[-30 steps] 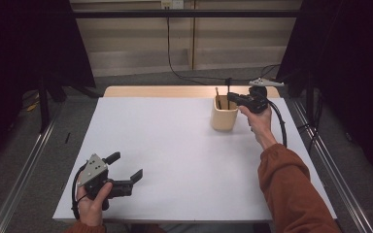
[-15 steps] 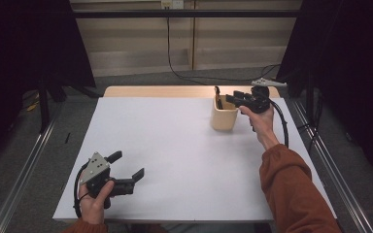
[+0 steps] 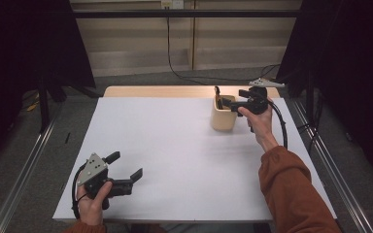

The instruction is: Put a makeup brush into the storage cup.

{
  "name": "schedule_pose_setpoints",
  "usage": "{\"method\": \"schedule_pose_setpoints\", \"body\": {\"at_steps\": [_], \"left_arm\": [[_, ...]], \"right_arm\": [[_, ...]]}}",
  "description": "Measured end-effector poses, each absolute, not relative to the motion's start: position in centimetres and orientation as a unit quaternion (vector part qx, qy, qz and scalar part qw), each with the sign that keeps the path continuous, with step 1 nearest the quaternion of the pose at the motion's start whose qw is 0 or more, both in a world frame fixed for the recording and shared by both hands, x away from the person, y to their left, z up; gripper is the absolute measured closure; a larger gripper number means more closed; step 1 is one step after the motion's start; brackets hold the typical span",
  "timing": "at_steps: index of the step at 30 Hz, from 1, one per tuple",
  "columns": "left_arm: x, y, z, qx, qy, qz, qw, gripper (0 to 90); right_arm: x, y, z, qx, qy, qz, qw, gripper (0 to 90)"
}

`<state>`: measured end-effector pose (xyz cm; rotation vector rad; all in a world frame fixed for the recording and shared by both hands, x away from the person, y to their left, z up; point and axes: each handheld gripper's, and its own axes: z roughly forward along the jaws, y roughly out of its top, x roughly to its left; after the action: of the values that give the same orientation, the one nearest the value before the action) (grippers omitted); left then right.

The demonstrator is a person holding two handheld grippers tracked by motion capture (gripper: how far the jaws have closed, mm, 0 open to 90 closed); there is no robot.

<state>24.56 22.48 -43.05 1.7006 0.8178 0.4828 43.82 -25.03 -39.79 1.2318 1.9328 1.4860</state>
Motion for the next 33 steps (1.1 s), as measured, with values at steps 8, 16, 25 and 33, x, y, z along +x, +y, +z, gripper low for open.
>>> {"method": "schedule_pose_setpoints", "body": {"at_steps": [8, 16, 25, 33], "left_arm": [[24.5, 22.6, -43.0, 0.72, 0.347, 0.204, 0.565, 1.6], [24.4, 22.7, -43.0, 0.72, 0.348, 0.205, 0.565, 1.6], [24.5, 22.5, -43.0, 0.721, 0.348, 0.205, 0.563, 1.6], [24.5, 22.6, -43.0, 0.721, 0.346, 0.206, 0.563, 1.6]], "right_arm": [[43.0, -24.9, -39.8, 0.443, 0.689, 0.539, 0.2, 6.4], [41.8, -25.0, -39.7, 0.444, 0.69, 0.53, 0.213, 3.6], [39.8, -25.8, -39.9, 0.447, 0.681, 0.541, 0.21, 0.6], [37.9, -26.2, -40.1, 0.445, 0.686, 0.531, 0.224, 1.7]]}}
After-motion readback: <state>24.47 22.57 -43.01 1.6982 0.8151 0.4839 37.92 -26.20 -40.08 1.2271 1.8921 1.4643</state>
